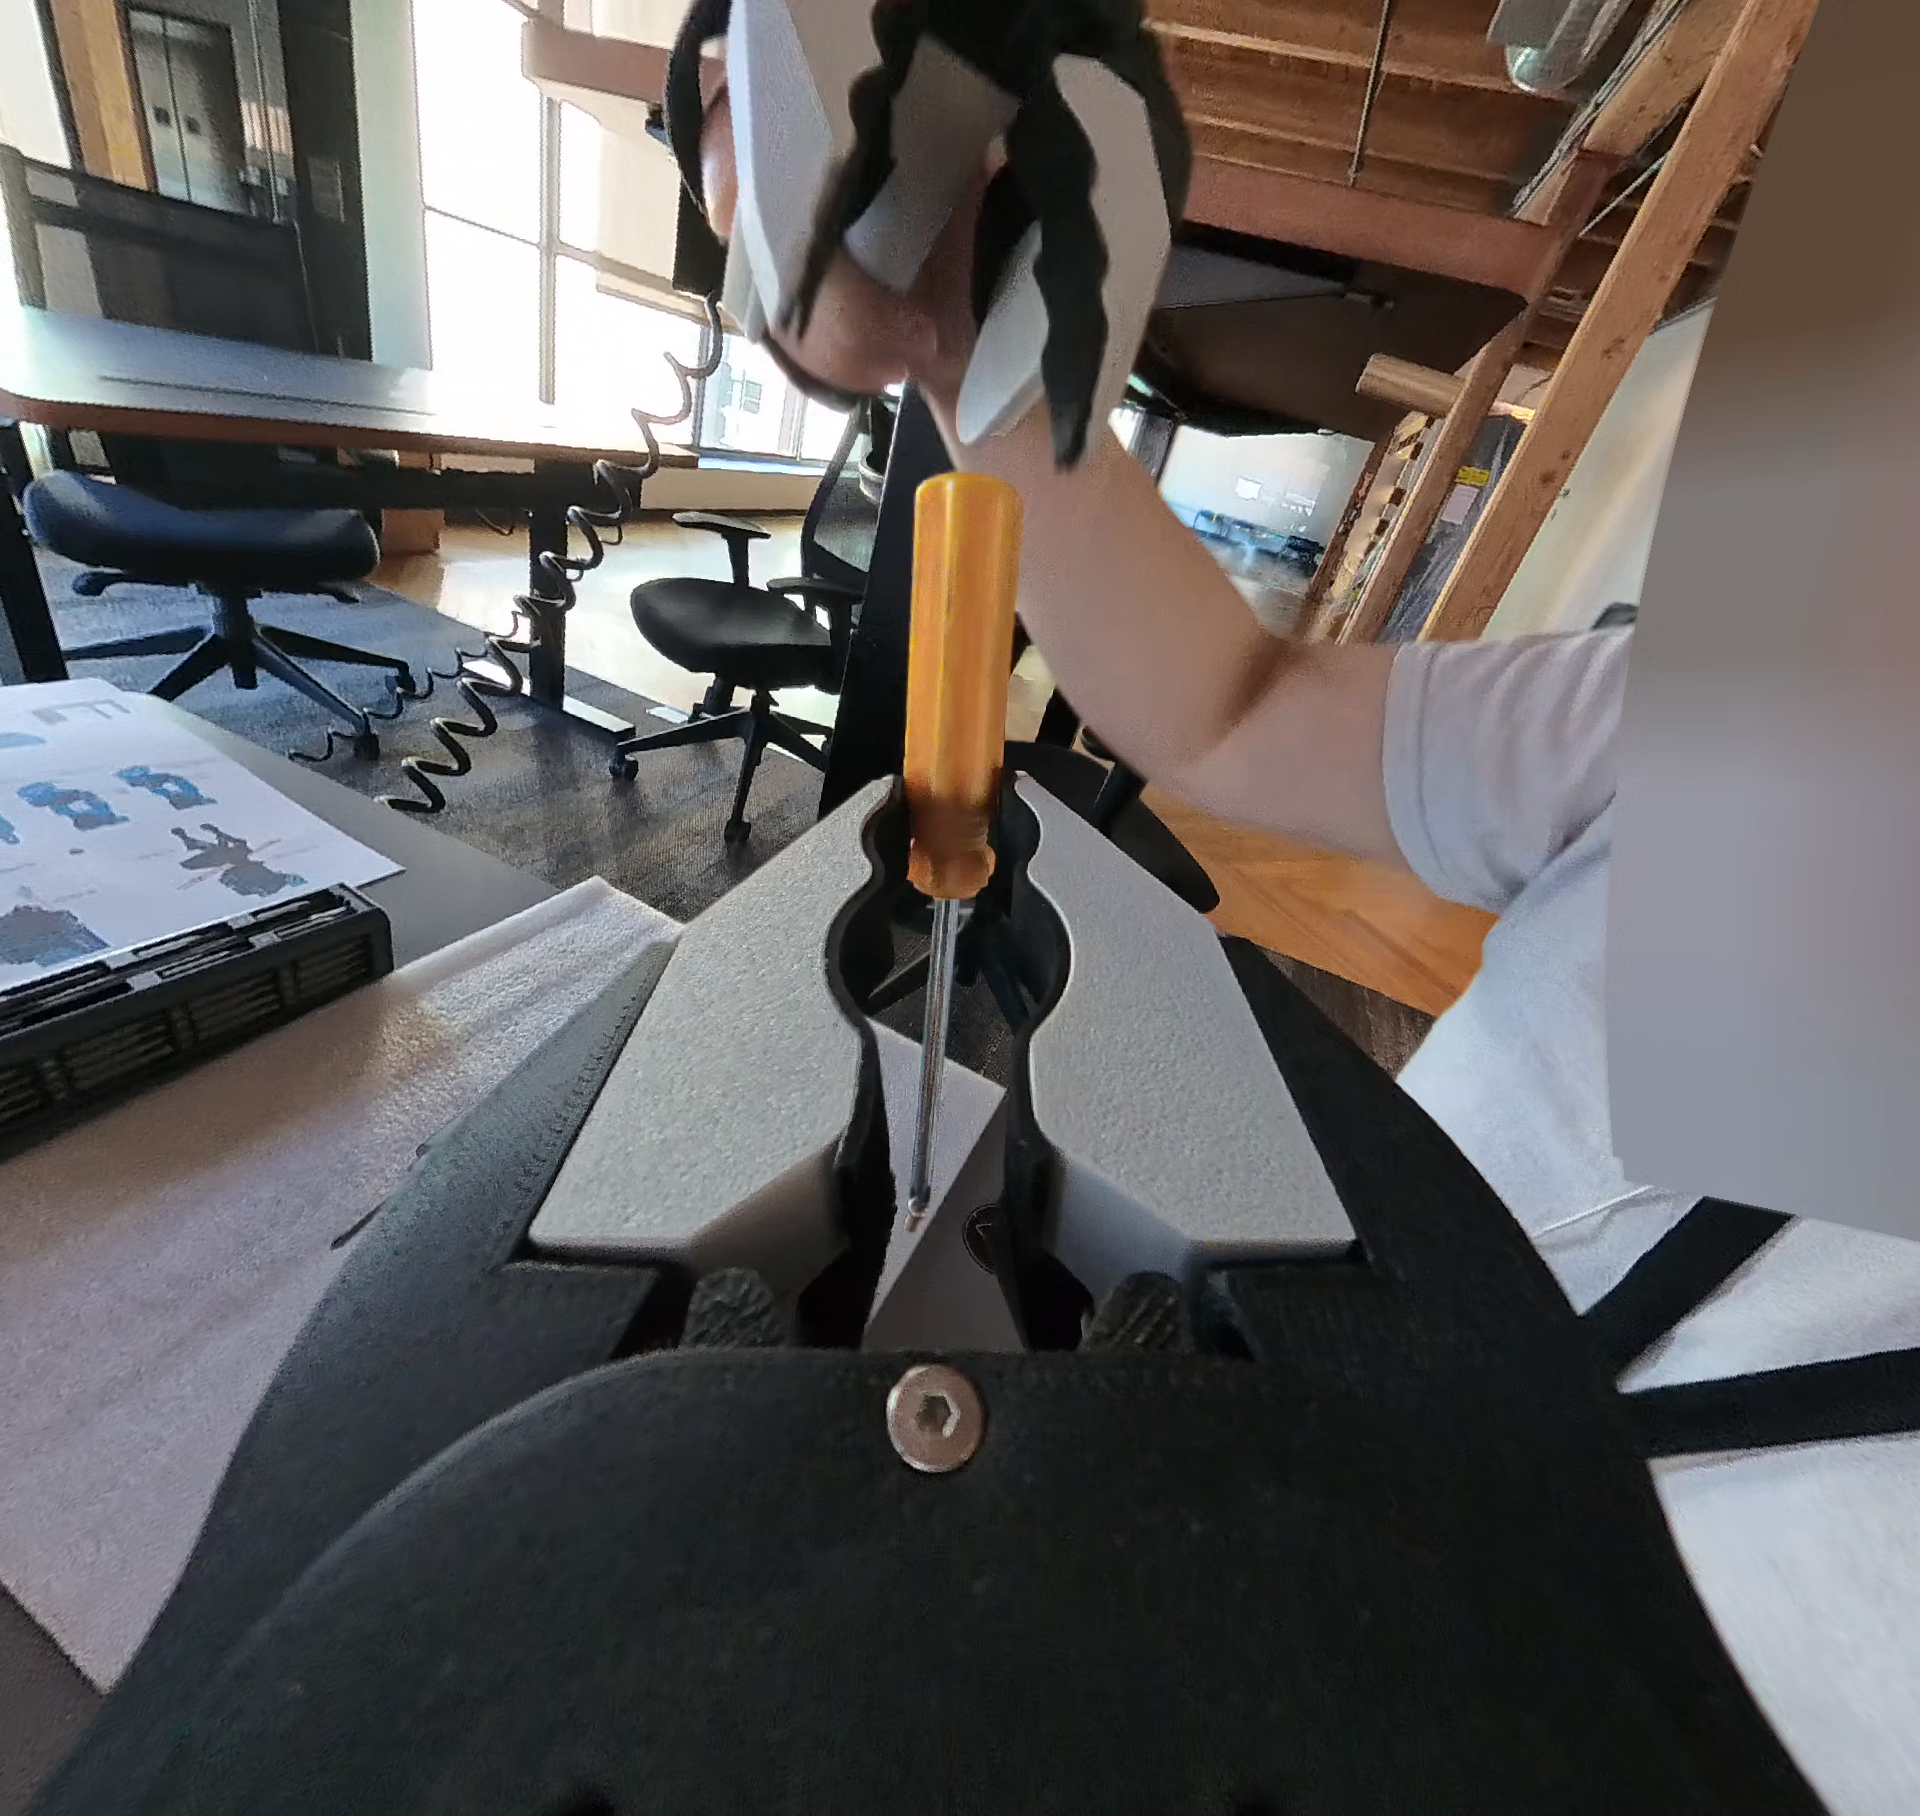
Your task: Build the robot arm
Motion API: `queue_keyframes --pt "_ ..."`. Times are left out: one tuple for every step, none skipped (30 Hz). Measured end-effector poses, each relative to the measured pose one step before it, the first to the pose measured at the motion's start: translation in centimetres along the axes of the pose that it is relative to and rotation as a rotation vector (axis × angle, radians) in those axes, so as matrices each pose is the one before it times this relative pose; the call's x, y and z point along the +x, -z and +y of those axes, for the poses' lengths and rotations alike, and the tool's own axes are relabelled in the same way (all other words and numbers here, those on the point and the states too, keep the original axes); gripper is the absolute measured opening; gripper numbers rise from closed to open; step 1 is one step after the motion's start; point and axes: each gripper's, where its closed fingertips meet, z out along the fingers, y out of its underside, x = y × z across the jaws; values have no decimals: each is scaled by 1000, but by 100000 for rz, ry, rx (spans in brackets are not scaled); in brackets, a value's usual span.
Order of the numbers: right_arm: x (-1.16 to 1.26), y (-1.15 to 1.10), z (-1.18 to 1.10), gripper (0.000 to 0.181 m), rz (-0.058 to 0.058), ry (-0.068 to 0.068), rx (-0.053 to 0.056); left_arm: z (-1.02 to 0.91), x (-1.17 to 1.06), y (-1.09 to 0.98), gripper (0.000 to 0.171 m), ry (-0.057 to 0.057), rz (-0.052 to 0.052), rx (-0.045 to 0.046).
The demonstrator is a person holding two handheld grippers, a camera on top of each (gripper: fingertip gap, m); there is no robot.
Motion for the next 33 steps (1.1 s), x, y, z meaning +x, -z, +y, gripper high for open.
queue_keyframes --pt "-53 852 -188 50 3618 -4491 12887 159 21 -179 14 56 707 77" --pt "-153 765 47 51 2911 -3938 11661 135 -35 -236 14 435 893 301" --pt "195 667 379 50 4291 -4952 9697 94 -74 -275 14 581 984 646" --pt "394 517 686 51 4218 -5074 7112 90 -111 -354 14 808 1077 404" --pt "448 411 774 53 3750 -4622 5597 57 -113 -411 14 536 1060 281" --pt "460 359 577 56 2747 -4319 5668 -16 -150 -447 14 -258 777 358" --pt "178 344 377 56 35 -4115 5407 -51 -202 -466 14 -791 531 249" --pt "213 324 389 52 -736 -4911 3714 -72 -246 -508 14 -881 415 201" --pt "-111 243 433 50 -3459 -4075 1587 -54 -348 -533 14 -494 178 -108" --pt "21 189 389 47 -2777 -3100 682 -17 -396 -557 14 -160 199 -520" --pt "404 164 393 47 -321 -2013 -568 21 -382 -580 14 -48 478 -896" --pt "260 139 364 48 -959 67 -1439 44 -395 -561 13 -25 496 -1124" --pt "316 161 148 46 -380 626 -732 44 -389 -514 14 -221 448 -1013" --pt "329 165 15 44 -224 299 -478 64 -369 -469 14 -286 408 -1084" --pt "96 177 -151 36 -1411 389 135 80 -355 -388 14 -275 77 -956" --pt "-7 137 -215 25 -1761 330 412 62 -307 -306 14 -363 -37 -572" --pt "41 52 -63 23 -1095 -28 -634 65 -212 -236 14 -254 137 -322" --pt "219 11 53 23 299 571 -1277 65 -182 -157 14 140 131 2" --pt "306 -24 170 24 1274 1471 -1663 89 -157 -110 14 619 177 73" --pt "179 -93 235 24 760 1403 -1788 135 -155 -82 14 830 239 -86" --pt "14 -155 299 21 -66 738 -1999 171 -146 -45 14 535 211 -305" --pt "-48 -159 236 17 -206 580 -1416 195 -152 12 14 153 16 -422" --pt "137 -172 193 16 1483 869 -976 184 -130 67 14 98 31 -183" --pt "72 -138 159 16 1488 869 -551 153 -47 107 14 381 461 159" --pt "55 -102 115 16 1503 627 -124 103 5 127 14 628 703 496" --pt "22 -75 106 16 1430 710 315 92 21 139 14 487 751 658" --pt "46 -54 147 16 1359 688 543 108 -10 139 14 155 548 579" --pt "35 -36 141 16 1144 342 810 133 -31 107 14 -101 222 422" --pt "74 -18 121 16 1173 -79 664 138 -49 71 15 -77 75 333" --pt "5 2 126 16 819 195 453 127 -26 37 15 151 264 324" --pt "-52 14 94 17 539 361 347 88 -13 39 15 407 306 496" --pt "-65 17 40 17 426 -98 327 88 -84 49 17 465 -187 472" --pt "-61 53 -50 16 352 -90 717 160 -183 79 22 354 -792 93"
